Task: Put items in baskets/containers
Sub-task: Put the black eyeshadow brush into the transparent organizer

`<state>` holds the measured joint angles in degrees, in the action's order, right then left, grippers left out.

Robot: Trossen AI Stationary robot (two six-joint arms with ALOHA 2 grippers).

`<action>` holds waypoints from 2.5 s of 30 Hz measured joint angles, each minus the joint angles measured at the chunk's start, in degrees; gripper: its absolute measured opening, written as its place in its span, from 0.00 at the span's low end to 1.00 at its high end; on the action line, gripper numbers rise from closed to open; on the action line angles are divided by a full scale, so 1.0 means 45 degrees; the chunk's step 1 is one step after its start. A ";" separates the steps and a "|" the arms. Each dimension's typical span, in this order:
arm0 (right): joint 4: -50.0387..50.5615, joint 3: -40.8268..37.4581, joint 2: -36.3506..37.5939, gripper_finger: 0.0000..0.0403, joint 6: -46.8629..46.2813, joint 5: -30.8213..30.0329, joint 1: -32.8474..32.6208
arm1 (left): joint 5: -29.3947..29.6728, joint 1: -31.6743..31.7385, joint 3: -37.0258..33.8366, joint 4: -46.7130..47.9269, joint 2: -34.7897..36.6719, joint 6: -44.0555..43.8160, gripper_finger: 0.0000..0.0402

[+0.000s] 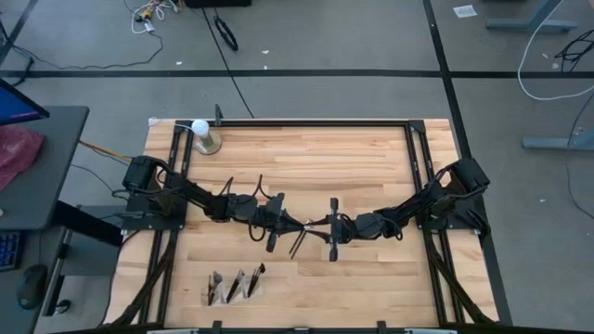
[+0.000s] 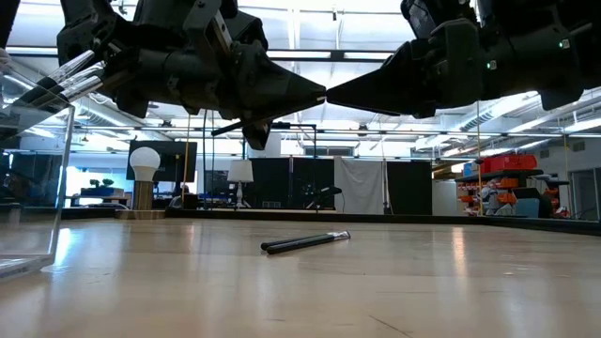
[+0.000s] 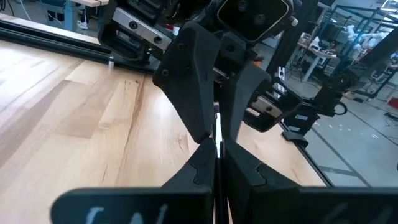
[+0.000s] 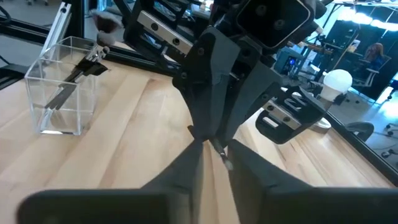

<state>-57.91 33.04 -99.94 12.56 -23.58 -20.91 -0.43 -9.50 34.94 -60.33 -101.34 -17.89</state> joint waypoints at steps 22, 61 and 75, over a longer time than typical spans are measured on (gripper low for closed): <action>0.3667 0.0291 0.0908 0.00 -0.3167 0.0012 -0.0073 | 0.0492 -0.0066 0.0005 0.1474 0.0029 0.2231 0.40; 1.0984 0.3152 0.2515 0.16 -0.4911 -0.0935 0.0233 | 0.4910 -0.1034 0.4250 1.0548 0.0300 0.4063 0.03; 0.8458 0.0346 0.5993 0.29 -0.3963 -0.4661 -0.2049 | 0.8610 -0.5322 0.4250 0.8035 0.3671 0.1466 0.03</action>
<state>-19.85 34.59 -72.97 -5.28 -44.56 -30.12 38.31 -33.45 54.06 -24.17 -84.82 -11.29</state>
